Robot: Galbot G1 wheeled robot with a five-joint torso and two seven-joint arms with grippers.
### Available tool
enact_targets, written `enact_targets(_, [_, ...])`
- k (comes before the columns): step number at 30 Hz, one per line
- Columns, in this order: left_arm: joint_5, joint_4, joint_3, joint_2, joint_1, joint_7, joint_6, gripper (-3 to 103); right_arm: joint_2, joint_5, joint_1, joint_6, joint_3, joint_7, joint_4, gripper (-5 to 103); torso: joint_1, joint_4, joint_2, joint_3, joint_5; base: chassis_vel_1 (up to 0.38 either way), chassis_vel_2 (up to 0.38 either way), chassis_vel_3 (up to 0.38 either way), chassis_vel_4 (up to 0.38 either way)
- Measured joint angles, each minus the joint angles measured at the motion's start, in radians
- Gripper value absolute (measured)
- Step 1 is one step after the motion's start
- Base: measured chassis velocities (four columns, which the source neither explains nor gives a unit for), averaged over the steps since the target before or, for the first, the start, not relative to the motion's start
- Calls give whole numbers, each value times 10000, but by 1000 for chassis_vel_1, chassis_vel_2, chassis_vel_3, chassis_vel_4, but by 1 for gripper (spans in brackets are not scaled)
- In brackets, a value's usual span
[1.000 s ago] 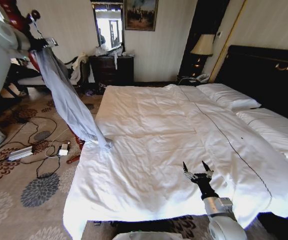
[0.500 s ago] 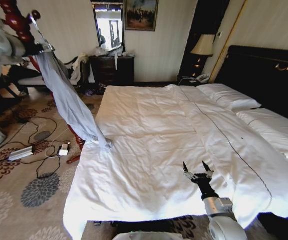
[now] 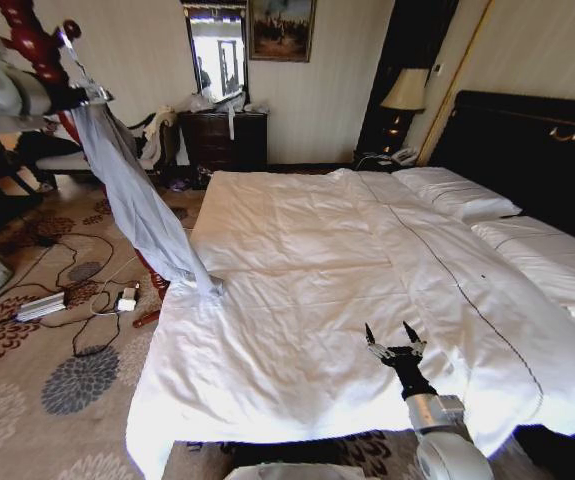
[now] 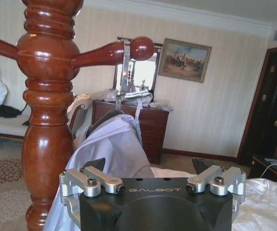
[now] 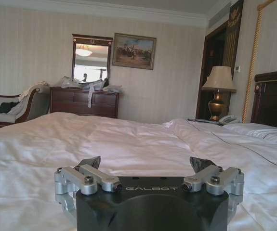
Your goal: Pick up the clothes from the bed and hang them on the clothes hanger.
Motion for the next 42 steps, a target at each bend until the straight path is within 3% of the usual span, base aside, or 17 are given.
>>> enact_targets(5, [-22,-858,-520,377,480,-11,-76,100,0,0,0,0,0,0,0,100,0,1,0,-1,2,0,0,0,0])
enact_targets(7, [-187,-1649,-1030,827,1167,672,-491,100,0,0,0,0,0,0,0,100,-1,1,0,-1,-1,0,0,0,0])
enact_targets(8, [-187,-1649,-1030,827,1167,672,-491,100,0,0,0,0,0,0,0,100,-1,1,0,-1,-1,0,0,0,0])
enact_targets(12, [-255,-3214,-1428,1937,2272,1654,-2101,100,0,0,0,0,0,0,0,100,0,5,0,0,-3,0,0,0,0])
enact_targets(14, [-312,-3552,-1639,2122,2548,1717,-2416,100,0,0,0,0,0,0,0,100,-1,3,0,-1,0,0,0,0,0])
enact_targets(17, [-343,-5049,-3448,2985,4590,2126,-3451,100,0,0,0,0,0,0,0,100,0,5,0,-1,3,0,0,0,0])
enact_targets(18, [-343,-5049,-3448,2985,4590,2126,-3451,100,0,0,0,0,0,0,0,100,0,5,0,-1,3,0,0,0,0])
enact_targets(20, [-150,-6111,-4479,3699,6556,2527,-4232,100,0,0,-4,0,0,0,0,100,-2,8,1,-2,-9,0,0,0,0])
enact_targets(23, [242,-6706,-4926,3984,7758,2756,-4844,100,0,0,1,0,-1,0,0,100,-2,11,1,-2,0,0,0,0,0])
enact_targets(27, [1082,-7062,-5420,3270,8992,2923,-5473,100,0,0,-3,0,0,-1,0,100,2,-14,-1,2,-6,0,0,0,0])
enact_targets(29, [1190,-7153,-5706,3187,9306,2976,-5583,100,0,0,0,0,0,0,0,100,5,-15,-2,3,-6,0,0,0,0])
enact_targets(32, [1930,-7844,-7902,2649,12015,3058,-6107,100,-2,0,1,0,0,-1,0,100,-2,9,0,-1,6,0,0,0,0])
enact_targets(33, [1930,-7844,-7902,2649,12015,3058,-6107,100,-2,0,1,0,0,-1,0,100,-2,9,0,-1,6,0,0,0,0])
enact_targets(36, [2649,-8607,-9668,1825,14757,3023,-6263,100,-1,0,0,0,-2,-2,0,100,0,3,-1,0,-7,0,0,0,0])
enact_targets(42, [4001,-9450,-11320,524,17289,3141,-6551,100,-2,0,0,0,0,0,0,100,-1,0,0,-1,2,0,0,0,0])
